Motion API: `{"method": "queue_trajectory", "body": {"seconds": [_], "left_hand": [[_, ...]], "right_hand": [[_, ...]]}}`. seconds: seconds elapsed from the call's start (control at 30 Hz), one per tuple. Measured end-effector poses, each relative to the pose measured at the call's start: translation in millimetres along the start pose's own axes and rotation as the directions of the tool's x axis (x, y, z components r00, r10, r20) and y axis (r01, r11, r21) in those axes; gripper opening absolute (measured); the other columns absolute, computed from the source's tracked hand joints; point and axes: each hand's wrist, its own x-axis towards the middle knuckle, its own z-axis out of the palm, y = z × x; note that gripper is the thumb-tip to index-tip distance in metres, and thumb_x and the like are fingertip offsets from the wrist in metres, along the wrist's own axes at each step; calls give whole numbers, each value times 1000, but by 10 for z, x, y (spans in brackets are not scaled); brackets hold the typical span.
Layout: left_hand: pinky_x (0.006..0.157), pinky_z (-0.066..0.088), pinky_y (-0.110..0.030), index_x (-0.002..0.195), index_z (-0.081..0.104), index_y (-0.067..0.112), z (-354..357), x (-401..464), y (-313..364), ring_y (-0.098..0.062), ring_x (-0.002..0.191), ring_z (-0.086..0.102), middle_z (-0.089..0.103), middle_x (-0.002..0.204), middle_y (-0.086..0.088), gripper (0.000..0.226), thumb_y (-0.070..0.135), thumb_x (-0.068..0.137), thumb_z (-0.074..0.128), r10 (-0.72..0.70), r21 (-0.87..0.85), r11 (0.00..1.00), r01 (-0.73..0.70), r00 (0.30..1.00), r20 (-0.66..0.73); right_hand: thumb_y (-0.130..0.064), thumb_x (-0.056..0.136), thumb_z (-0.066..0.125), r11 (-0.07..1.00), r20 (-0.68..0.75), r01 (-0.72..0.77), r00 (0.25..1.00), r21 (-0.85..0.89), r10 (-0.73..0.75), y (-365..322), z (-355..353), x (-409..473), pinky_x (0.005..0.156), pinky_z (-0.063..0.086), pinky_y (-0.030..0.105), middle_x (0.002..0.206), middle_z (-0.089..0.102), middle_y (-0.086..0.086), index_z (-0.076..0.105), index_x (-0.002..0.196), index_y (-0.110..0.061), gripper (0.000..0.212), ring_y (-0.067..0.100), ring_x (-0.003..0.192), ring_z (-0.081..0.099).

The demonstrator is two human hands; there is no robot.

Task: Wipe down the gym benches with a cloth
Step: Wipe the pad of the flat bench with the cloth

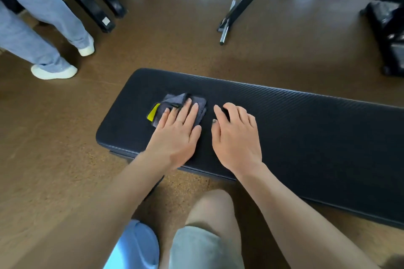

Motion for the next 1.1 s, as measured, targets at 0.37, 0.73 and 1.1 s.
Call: {"method": "queue_trajectory", "body": {"seconds": [0.37,0.73,1.1], "left_hand": [[127,-10,-36,165,0,35,-92,636,-143,-22,160,3,-8,173,10,55,42,111,11,127,-10,992,-127,992,-21],[114,35,-44,144,54,37,-236,375,-354,-28,139,42,44,157,3,55,49,105,19,441,90,896,-435,896,-56],[128,-8,-36,165,0,37,-134,620,-39,-20,159,-14,-13,173,-5,57,45,111,14,199,28,980,-199,979,-31]], "right_hand": [[-29,105,40,996,-29,-63,997,70,65,-54,-32,66,111,37,37,140,59,0,63,137,-15,41,18,131,50],[-26,104,41,990,-108,-88,989,106,100,-52,-1,42,107,41,38,136,63,4,66,131,-8,41,22,126,54],[-24,105,42,992,-101,-85,990,90,94,-42,-24,48,106,41,37,135,62,5,64,132,-8,39,21,125,53]]}}
